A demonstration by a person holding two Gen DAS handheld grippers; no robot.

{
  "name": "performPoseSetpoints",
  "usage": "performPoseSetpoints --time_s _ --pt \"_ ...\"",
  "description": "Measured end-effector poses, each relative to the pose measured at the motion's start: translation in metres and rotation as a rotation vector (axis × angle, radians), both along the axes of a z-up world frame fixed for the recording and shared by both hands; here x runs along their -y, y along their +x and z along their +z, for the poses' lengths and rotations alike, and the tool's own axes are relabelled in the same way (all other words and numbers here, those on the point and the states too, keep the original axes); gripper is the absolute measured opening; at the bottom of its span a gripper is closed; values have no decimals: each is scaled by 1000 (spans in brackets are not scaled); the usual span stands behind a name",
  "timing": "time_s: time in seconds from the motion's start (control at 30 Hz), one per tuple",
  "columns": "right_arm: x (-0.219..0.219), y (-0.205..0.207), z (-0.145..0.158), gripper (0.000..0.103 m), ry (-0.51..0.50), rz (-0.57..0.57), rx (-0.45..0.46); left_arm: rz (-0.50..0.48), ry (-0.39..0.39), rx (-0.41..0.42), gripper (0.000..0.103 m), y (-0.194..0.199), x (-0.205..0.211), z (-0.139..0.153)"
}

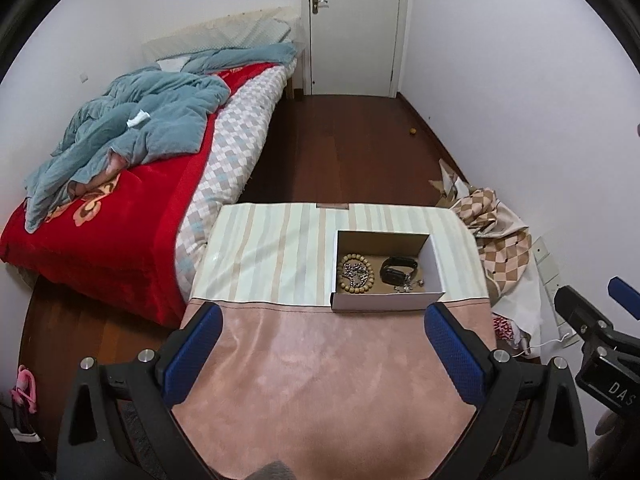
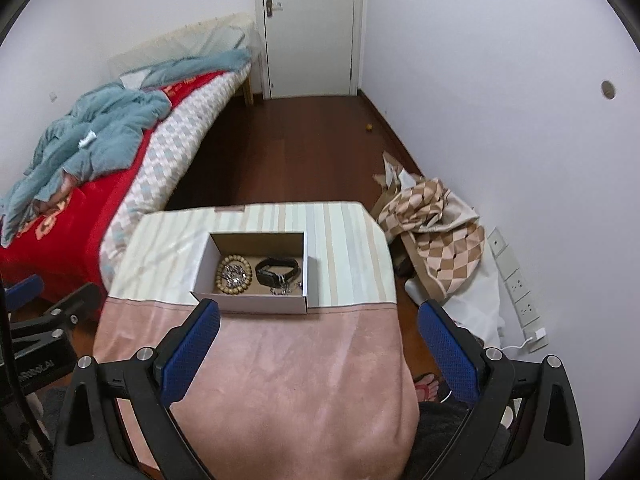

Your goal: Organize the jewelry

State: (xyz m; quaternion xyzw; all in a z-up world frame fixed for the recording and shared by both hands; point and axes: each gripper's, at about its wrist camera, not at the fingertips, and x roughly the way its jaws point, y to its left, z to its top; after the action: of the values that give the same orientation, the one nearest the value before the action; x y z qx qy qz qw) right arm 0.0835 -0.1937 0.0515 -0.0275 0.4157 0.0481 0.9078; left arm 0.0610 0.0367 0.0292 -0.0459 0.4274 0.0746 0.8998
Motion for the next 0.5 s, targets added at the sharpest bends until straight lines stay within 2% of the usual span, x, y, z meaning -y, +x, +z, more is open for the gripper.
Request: performPoseSetpoints --time_s 0.27,0.5 --pt "8 -30 50 100 14 -1 56 -17 15 16 103 -20 8 34" --pt "10 -37 65 101 16 14 32 -35 3 -8 103 -22 12 43"
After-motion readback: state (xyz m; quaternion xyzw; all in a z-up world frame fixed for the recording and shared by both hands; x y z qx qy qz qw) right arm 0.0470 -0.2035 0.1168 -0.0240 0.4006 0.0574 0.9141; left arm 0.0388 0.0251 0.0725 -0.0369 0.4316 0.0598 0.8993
